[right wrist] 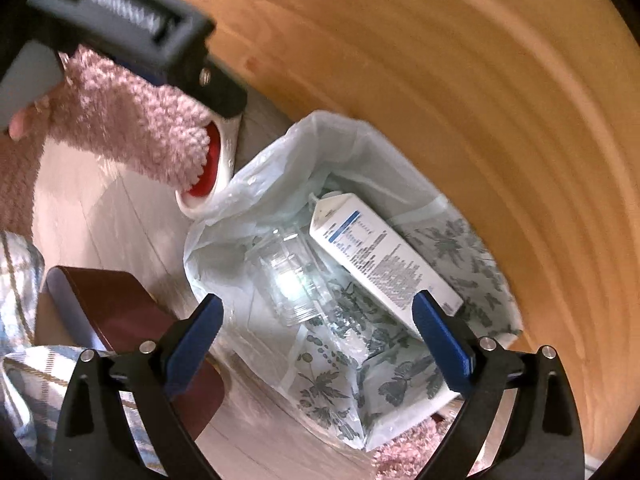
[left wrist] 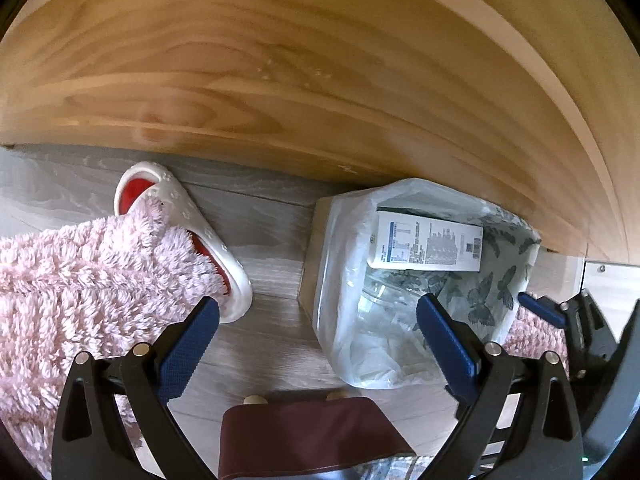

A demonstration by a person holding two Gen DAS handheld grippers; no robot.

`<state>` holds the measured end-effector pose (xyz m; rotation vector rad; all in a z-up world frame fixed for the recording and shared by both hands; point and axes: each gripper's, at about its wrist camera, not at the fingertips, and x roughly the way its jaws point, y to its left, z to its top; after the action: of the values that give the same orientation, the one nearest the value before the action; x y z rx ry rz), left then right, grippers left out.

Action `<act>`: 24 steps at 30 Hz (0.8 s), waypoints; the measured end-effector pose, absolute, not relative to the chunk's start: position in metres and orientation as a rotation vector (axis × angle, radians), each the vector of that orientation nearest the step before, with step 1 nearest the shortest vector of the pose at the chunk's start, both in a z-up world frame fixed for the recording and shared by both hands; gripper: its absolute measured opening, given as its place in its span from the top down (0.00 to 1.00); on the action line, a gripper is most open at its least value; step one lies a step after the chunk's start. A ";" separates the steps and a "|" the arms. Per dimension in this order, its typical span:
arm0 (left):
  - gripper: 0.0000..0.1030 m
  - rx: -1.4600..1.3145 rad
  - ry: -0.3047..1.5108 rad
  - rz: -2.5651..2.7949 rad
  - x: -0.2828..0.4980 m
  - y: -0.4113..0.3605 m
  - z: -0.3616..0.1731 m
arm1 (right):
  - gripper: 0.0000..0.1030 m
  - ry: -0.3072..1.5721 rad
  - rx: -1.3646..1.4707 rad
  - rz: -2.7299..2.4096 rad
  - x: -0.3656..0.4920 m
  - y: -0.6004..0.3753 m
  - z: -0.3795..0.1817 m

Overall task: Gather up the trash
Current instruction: 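Open the right tool to release the clamshell into the bag, then raise both tools from the bag toward the trash on the bed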

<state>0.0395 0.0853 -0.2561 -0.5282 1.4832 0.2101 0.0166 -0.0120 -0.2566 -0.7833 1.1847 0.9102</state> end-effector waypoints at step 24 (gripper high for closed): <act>0.07 -0.351 1.110 0.044 0.019 0.045 -0.146 | 0.11 0.873 -0.522 0.716 -0.003 -0.076 -0.135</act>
<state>0.0186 0.0454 -0.1455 -0.3514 1.1099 0.0438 -0.0032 -0.0758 -0.1347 -0.5222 0.8730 0.7157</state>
